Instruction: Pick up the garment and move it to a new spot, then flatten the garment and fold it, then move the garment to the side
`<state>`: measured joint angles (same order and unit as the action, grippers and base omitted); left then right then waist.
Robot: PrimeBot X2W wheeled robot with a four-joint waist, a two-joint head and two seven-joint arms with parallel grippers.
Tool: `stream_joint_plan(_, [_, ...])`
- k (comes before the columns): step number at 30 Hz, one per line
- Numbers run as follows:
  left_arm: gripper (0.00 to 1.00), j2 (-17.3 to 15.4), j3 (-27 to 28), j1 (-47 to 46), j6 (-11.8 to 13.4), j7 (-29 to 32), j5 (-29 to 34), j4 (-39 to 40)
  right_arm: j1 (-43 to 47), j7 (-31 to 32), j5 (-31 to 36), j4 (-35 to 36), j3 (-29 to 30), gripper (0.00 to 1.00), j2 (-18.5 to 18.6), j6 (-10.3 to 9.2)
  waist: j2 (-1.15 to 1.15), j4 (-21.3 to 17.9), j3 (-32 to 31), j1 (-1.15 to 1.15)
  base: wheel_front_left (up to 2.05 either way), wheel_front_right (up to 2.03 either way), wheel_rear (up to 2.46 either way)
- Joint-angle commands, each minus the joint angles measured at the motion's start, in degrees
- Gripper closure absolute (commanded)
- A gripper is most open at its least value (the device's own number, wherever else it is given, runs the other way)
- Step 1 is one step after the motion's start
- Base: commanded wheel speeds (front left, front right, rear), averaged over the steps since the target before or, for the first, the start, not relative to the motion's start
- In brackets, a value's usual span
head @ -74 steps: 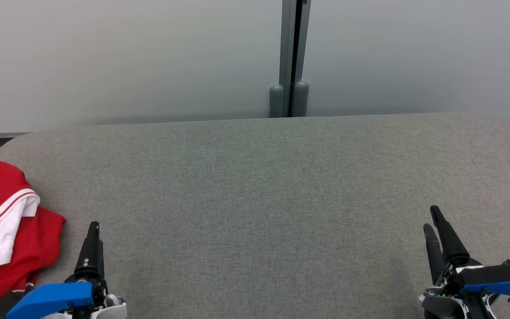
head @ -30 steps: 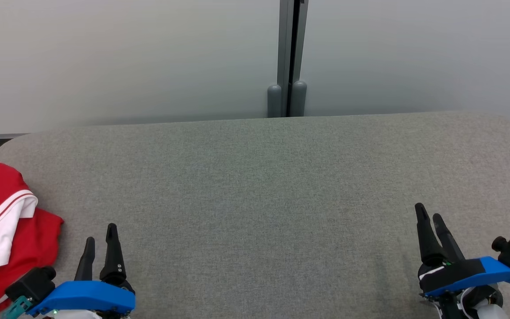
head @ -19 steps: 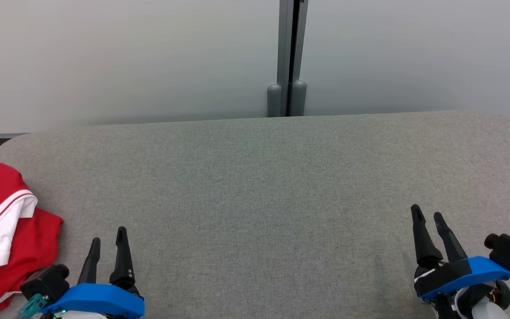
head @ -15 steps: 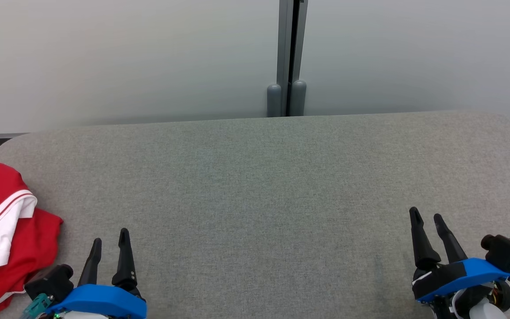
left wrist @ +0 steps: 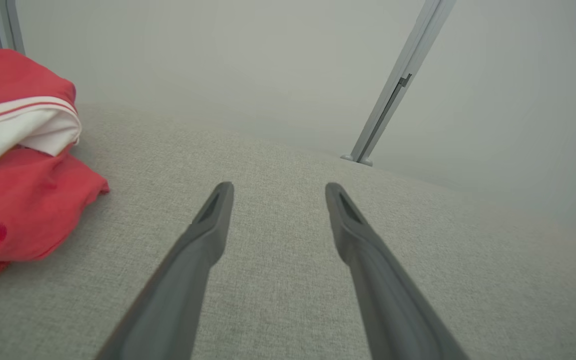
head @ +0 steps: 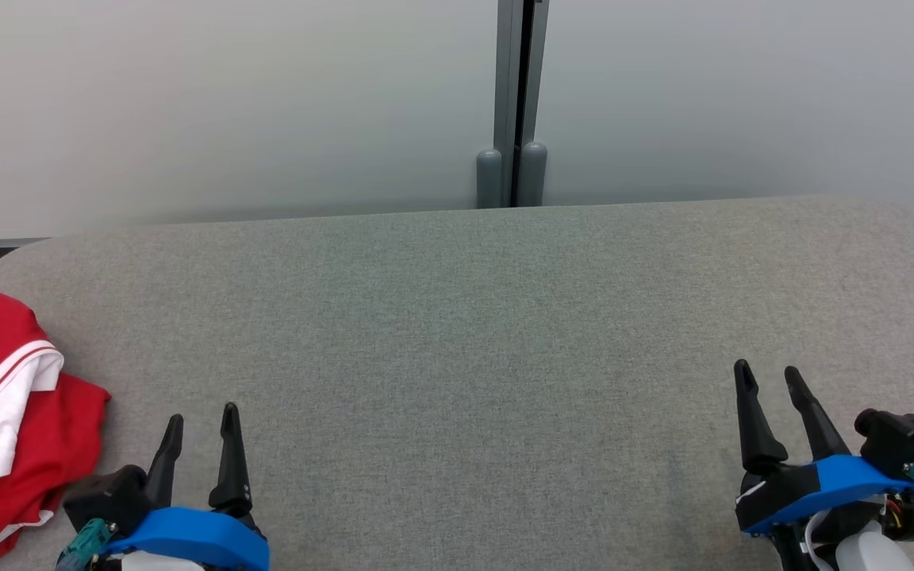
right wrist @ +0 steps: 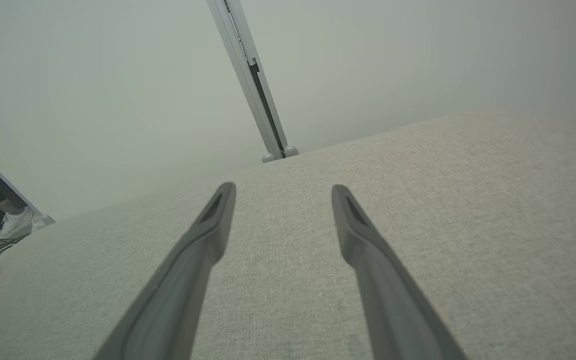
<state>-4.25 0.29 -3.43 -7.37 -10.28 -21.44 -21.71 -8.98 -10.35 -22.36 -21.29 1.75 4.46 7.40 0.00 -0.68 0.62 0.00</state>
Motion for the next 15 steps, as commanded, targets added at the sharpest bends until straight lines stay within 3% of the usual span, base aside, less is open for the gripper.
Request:
stream_joint_plan(1, [0.0, -0.25, -0.19, -1.06, 0.09, -0.63, 1.57, 0.89, -1.05, -0.48, 1.67, 0.63, 0.29, 0.0, 0.11, 0.11, 0.0, 0.03, -0.01, 0.0, 0.0, 0.0, 0.0])
stream_joint_plan(15, [0.0, 0.03, -0.59, 0.07, 0.91, -2.31, 9.17, 0.79, -1.09, -2.21, 9.73, 0.55, 0.12, 0.0, -0.5, 0.12, 0.0, -0.14, 0.0, 0.0, 0.0, 0.0, 0.0])
